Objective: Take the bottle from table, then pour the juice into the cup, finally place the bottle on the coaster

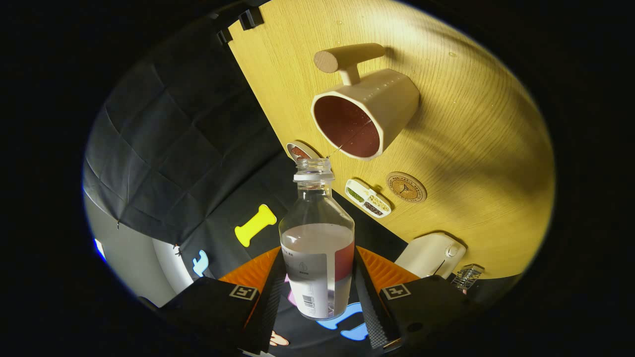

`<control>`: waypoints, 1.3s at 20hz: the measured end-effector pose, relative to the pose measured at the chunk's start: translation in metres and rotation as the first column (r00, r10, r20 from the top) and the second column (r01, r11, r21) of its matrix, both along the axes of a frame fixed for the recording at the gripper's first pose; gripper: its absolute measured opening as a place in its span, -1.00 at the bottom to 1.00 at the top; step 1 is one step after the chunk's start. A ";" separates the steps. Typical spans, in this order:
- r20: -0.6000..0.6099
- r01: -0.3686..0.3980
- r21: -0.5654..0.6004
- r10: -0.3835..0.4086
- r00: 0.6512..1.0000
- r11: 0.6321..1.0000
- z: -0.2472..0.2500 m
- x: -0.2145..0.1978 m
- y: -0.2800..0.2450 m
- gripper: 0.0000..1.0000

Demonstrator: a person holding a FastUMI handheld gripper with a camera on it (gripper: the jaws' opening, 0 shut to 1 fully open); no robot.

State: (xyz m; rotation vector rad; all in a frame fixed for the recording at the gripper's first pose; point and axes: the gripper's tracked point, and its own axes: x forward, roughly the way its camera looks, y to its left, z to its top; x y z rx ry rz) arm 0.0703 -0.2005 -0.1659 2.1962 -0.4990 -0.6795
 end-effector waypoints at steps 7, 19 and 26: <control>-0.081 -0.114 -0.088 0.107 0.991 0.990 -0.023 0.004 0.019 0.50; -0.554 -0.600 -0.571 0.276 0.785 0.560 -0.039 0.011 0.087 0.50; -0.761 -0.786 -0.617 -0.239 0.604 -0.021 0.034 0.003 0.065 0.50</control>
